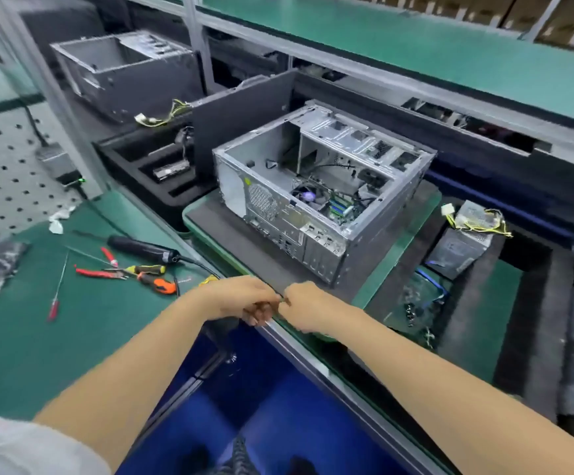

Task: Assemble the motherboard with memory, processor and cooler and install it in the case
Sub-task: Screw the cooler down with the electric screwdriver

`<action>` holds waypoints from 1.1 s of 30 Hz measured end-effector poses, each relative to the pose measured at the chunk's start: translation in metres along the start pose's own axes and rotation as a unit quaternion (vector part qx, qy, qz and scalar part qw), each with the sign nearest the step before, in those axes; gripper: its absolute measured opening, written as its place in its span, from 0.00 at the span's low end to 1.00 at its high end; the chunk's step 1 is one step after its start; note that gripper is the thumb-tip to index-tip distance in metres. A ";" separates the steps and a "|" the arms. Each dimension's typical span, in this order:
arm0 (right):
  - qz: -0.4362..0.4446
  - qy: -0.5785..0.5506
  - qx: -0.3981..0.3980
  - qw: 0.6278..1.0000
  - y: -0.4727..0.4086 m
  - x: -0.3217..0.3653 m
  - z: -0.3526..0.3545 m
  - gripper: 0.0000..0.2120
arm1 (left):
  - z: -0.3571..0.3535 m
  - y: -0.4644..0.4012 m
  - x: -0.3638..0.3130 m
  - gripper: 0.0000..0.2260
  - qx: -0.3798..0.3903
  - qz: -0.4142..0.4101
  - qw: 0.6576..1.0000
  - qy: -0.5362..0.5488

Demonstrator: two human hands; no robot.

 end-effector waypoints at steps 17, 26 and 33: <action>-0.105 -0.088 -0.052 0.989 -0.102 0.111 -0.051 0.17 | 0.298 -0.064 0.149 0.22 -0.136 0.058 0.840 -0.522; -0.189 -0.105 -0.062 0.974 -0.075 0.078 -0.071 0.15 | 0.285 -0.078 0.152 0.13 -0.099 0.035 0.826 -0.554; -0.172 -0.111 -0.060 0.977 -0.051 0.074 -0.083 0.14 | 0.244 -0.044 0.053 0.13 -0.094 -0.048 0.828 -0.550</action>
Point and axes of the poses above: each hand's wrist, its own y-axis away from the middle knuckle, its own z-axis out of the back of the hand, x = y × z, the point moved 9 cm from there along -y, towards the middle knuckle, and after that the axes turned 3 degrees about -z, right-handed, at the moved point
